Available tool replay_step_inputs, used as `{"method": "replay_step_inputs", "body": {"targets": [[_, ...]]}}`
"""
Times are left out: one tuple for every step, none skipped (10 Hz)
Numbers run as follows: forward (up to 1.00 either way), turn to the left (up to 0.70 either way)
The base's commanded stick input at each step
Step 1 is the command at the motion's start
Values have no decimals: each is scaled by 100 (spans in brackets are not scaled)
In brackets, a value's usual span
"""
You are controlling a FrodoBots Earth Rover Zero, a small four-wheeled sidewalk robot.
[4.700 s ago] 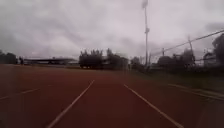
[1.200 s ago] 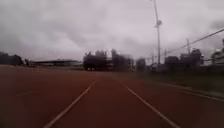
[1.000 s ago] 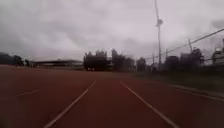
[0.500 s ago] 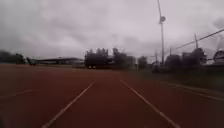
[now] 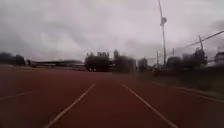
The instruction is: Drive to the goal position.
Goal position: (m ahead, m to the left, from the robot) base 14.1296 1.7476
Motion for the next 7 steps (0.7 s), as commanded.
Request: {"method": "replay_step_inputs", "body": {"targets": [[70,0],[70,0],[70,0],[70,0],[70,0],[70,0],[70,0]]}}
